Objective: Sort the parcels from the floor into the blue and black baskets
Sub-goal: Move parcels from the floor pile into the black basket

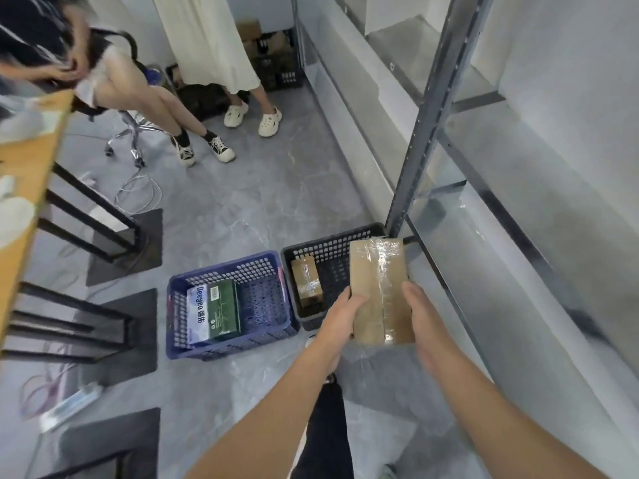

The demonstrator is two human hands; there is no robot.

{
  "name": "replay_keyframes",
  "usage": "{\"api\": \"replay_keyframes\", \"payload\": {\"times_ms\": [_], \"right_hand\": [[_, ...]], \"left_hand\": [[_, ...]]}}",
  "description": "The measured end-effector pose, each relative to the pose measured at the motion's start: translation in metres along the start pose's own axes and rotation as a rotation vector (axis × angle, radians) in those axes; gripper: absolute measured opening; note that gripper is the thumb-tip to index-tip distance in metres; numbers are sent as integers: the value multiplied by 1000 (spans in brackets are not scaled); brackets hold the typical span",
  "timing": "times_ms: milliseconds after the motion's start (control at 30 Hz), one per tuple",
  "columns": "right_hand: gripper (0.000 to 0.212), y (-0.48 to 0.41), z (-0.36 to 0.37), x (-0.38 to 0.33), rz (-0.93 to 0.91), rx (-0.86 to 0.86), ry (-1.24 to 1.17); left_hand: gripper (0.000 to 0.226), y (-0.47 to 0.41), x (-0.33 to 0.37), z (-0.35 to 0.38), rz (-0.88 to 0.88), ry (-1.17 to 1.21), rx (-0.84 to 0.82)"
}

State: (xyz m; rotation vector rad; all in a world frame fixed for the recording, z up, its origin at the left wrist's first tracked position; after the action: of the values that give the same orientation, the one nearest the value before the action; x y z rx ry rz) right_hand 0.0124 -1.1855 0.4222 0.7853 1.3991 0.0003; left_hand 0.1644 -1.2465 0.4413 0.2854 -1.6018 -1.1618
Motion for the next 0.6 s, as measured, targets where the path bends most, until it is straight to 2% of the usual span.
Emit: {"api": "replay_keyframes", "payload": {"times_ms": [100, 133, 200, 233, 300, 367, 467, 533, 600], "right_hand": [[86, -50, 25, -6, 47, -29, 25], [87, -67, 33, -8, 61, -29, 28], [82, -101, 48, -11, 104, -30, 35], [83, -118, 54, -10, 125, -32, 41], [89, -148, 67, -6, 169, -30, 64], [77, -175, 78, -2, 191, -25, 70], [55, -215, 89, 11, 226, 11, 91], [52, -242, 94, 22, 257, 21, 120], [52, -270, 98, 40, 287, 26, 127]], "left_hand": [[32, -49, 20, -28, -50, 45, -2], [34, -65, 27, -37, -67, 51, -7], [57, -95, 38, -54, -115, 68, -1], [60, -110, 41, -62, -136, 78, 12], [51, -138, 49, -79, -145, 109, 35], [56, -163, 56, -91, -151, 96, 35], [82, -204, 51, -103, -201, 83, 46], [82, -229, 46, -108, -241, 83, 65], [72, -251, 47, -111, -261, 97, 75]]}}
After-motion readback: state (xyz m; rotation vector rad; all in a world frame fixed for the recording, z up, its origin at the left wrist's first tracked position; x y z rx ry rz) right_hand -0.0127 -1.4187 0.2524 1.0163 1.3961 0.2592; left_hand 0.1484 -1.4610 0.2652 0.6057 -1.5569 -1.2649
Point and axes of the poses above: each hand's wrist, its own y-axis away from the middle knuckle, its own z-axis out of the palm, x = y × z, the point moved 3 cm from there along -y, towards the middle knuckle, and after that the axes turned 8 degrees about -z, right-handed, at the moved point
